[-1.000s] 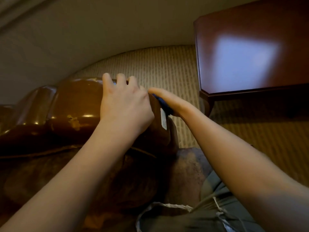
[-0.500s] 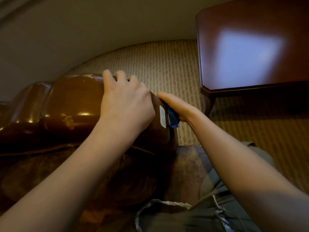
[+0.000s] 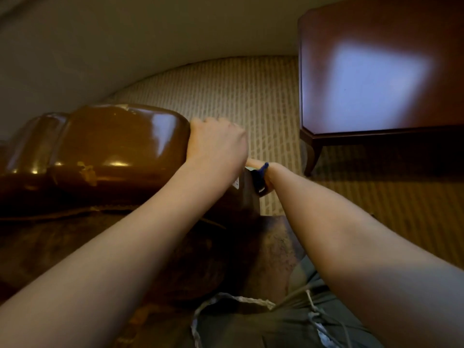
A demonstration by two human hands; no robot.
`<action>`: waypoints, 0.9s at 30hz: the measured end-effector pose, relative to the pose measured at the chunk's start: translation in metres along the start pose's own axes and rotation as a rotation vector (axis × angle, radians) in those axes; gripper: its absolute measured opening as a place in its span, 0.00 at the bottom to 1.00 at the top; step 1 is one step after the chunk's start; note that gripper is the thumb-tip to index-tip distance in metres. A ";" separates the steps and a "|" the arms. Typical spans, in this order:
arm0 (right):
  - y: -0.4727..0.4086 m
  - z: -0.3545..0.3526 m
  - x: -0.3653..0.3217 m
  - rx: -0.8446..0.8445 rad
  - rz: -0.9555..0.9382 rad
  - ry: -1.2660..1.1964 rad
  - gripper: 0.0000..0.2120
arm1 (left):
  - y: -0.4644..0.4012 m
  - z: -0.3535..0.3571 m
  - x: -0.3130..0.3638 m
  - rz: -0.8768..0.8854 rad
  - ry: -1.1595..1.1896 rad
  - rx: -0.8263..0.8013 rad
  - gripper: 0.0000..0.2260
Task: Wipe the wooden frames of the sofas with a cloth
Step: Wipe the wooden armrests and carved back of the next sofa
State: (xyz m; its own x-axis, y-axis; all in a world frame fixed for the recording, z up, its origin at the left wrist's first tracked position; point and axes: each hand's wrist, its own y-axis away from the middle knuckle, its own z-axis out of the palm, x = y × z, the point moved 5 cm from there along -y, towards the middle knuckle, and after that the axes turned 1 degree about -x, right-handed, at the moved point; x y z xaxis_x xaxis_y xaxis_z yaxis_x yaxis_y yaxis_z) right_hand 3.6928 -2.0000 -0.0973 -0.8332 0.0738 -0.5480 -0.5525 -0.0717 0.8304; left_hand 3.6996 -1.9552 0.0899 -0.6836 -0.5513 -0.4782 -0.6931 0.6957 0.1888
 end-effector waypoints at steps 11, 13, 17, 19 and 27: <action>0.066 0.043 0.083 0.648 -0.455 -0.239 0.19 | 0.003 -0.001 -0.002 0.058 0.076 0.023 0.06; 0.105 0.070 0.065 0.681 -0.763 -0.289 0.26 | 0.003 -0.002 -0.002 0.072 0.087 0.019 0.07; 0.047 0.038 0.010 0.651 -0.818 -0.234 0.28 | 0.003 -0.003 0.000 0.075 0.084 0.036 0.08; -0.005 0.012 0.016 0.517 -0.571 -0.268 0.26 | 0.002 -0.003 -0.001 0.075 0.087 0.020 0.07; 0.093 0.073 0.056 0.705 -0.823 -0.425 0.25 | 0.001 -0.002 -0.001 0.073 0.096 -0.018 0.08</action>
State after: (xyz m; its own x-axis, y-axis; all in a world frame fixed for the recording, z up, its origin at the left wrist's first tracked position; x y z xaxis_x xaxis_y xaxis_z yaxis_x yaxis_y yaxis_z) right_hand 3.5960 -1.9301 -0.0438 -0.0799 0.1775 -0.9809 -0.6774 0.7122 0.1841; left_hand 3.6992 -1.9550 0.0918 -0.7509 -0.5415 -0.3780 -0.6438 0.7277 0.2363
